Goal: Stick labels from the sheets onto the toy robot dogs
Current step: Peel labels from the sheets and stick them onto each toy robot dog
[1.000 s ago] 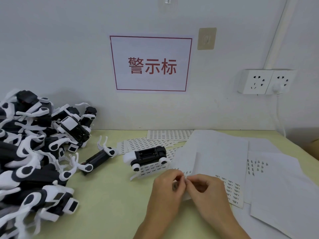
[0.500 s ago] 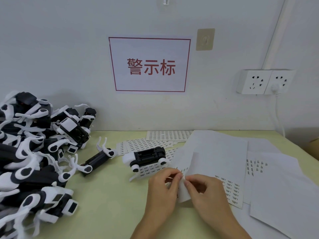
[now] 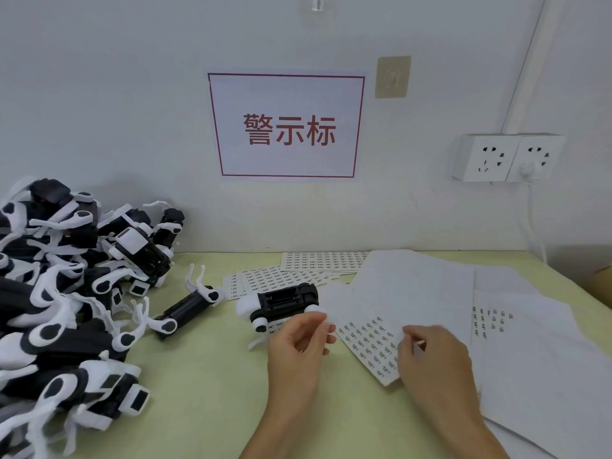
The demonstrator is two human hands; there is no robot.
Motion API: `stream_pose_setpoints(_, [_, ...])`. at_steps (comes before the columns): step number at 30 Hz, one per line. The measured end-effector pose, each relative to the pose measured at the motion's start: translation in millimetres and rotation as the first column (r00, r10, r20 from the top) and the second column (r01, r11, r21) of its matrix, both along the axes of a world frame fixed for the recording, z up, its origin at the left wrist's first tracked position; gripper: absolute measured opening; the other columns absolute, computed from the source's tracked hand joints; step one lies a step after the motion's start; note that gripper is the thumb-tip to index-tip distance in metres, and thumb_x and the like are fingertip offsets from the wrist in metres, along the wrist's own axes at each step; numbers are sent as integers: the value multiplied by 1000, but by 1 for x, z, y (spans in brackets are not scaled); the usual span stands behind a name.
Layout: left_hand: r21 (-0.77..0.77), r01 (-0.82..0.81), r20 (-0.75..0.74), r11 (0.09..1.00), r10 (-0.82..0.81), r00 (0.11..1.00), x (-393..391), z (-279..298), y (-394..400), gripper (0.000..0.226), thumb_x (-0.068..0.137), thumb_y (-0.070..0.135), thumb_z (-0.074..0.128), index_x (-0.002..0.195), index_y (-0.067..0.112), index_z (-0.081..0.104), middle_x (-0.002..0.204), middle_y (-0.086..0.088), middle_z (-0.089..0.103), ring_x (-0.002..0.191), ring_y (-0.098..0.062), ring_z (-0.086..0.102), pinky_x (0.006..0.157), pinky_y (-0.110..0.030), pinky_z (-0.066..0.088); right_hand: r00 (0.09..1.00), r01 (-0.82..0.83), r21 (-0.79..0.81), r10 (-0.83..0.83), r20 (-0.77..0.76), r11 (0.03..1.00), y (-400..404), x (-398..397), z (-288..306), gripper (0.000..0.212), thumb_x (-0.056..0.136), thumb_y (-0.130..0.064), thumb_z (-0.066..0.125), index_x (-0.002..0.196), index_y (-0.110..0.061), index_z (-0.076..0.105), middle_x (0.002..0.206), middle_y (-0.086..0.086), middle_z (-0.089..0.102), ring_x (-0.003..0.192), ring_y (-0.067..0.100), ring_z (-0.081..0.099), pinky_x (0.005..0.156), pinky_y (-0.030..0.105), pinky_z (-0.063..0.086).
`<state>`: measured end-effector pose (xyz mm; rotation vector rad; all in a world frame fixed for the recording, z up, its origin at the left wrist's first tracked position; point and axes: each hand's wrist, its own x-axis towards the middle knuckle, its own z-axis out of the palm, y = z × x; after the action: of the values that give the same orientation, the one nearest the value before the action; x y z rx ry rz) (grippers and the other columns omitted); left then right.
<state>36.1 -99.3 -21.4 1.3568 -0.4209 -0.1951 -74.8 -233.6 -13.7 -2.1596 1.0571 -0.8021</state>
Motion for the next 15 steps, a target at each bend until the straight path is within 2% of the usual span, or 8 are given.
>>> stream_pose_setpoints(2, [4, 13, -9, 1000, -13, 1000, -1, 0, -1, 16, 90, -5, 65, 96, 9, 71, 85, -7, 76, 76, -16, 72, 62, -22, 54, 999, 21, -150, -25, -24, 988, 3, 0, -3, 22, 91, -19, 59, 108, -17, 72, 107, -8, 60, 102, 11, 49, 90, 34, 44])
stream_pose_setpoints(4, [22, 17, 0, 1000, -17, 1000, -1, -1, -1, 18, 89, -6, 66, 95, 10, 71, 86, -6, 76, 79, -16, 72, 63, -23, 55, 995, -50, -144, 62, 82, 988, 7, 3, -1, 21, 90, -14, 61, 107, -20, 73, 103, -15, 57, 98, 5, 50, 92, 34, 46])
stream_pose_setpoints(6, [52, 19, 19, 998, -20, 1000, -2, -2, -2, 20, 88, -7, 66, 94, 13, 70, 85, -6, 75, 79, -16, 72, 65, -24, 55, 964, -170, -41, 175, 201, 985, 13, 6, 1, 23, 89, -7, 64, 95, -26, 74, 94, -18, 65, 88, 2, 60, 81, 27, 51])
stream_pose_setpoints(8, [76, 31, 39, 997, -34, 999, -3, -3, -2, 22, 88, -7, 67, 95, 13, 69, 83, -6, 75, 75, -16, 72, 66, -25, 55, 930, -282, 28, 266, 254, 959, 19, 10, 2, 28, 87, -3, 68, 86, -30, 75, 84, -18, 71, 81, 2, 64, 67, 15, 48])
stream_pose_setpoints(11, [120, 75, 75, 990, -85, 994, -4, -4, -2, 21, 87, -4, 69, 98, 14, 67, 80, -6, 75, 73, -18, 72, 69, -27, 55, 893, -373, 84, 333, 303, 924, 28, 13, 1, 26, 86, -6, 71, 81, -31, 75, 82, -18, 72, 77, 5, 66, 61, 14, 47])
stream_pose_setpoints(15, [153, 119, 107, 981, -136, 985, -6, -4, -2, 19, 88, -3, 68, 98, 13, 66, 79, -4, 76, 74, -18, 73, 73, -26, 57, 881, -391, 131, 328, 341, 911, 31, 13, 0, 23, 85, -10, 72, 74, -30, 74, 76, -14, 72, 72, 7, 66, 60, 18, 47])
